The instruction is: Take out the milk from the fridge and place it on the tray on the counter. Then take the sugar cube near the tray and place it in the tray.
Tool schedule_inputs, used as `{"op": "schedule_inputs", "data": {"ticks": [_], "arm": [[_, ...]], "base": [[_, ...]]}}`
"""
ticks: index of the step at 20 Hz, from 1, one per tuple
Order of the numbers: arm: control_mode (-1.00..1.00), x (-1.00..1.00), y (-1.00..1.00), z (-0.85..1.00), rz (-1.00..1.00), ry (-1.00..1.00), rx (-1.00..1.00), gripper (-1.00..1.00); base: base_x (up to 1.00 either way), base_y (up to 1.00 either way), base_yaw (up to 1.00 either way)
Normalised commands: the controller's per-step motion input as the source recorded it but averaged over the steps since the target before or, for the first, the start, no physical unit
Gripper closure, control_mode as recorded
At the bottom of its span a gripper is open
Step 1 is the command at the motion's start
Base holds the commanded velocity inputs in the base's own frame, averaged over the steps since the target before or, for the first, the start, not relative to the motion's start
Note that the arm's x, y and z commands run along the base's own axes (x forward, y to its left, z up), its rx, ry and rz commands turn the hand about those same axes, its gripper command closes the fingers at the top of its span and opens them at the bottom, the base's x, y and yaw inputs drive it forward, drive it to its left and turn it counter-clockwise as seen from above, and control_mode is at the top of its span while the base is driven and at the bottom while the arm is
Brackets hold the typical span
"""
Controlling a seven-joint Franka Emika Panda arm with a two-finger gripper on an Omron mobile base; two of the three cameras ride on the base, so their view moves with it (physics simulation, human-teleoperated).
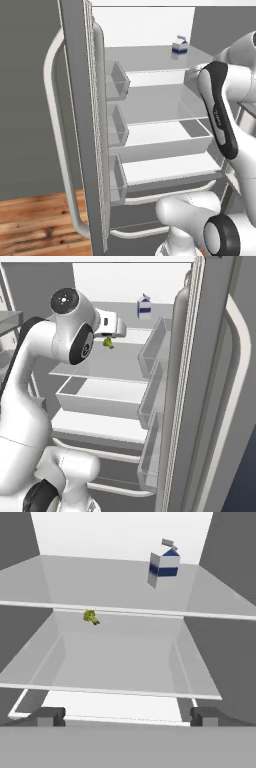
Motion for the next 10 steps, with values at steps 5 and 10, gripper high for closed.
{"op": "schedule_inputs", "data": {"ticks": [5,10], "arm": [[-1.0,0.35,-0.19,0.12,0.0,-0.07,0.0,-1.0],[-1.0,0.35,-0.07,0.25,0.0,-0.01,0.0,-1.0]], "base": [[0.0,0.0,0.0],[0.0,0.0,0.0]]}}
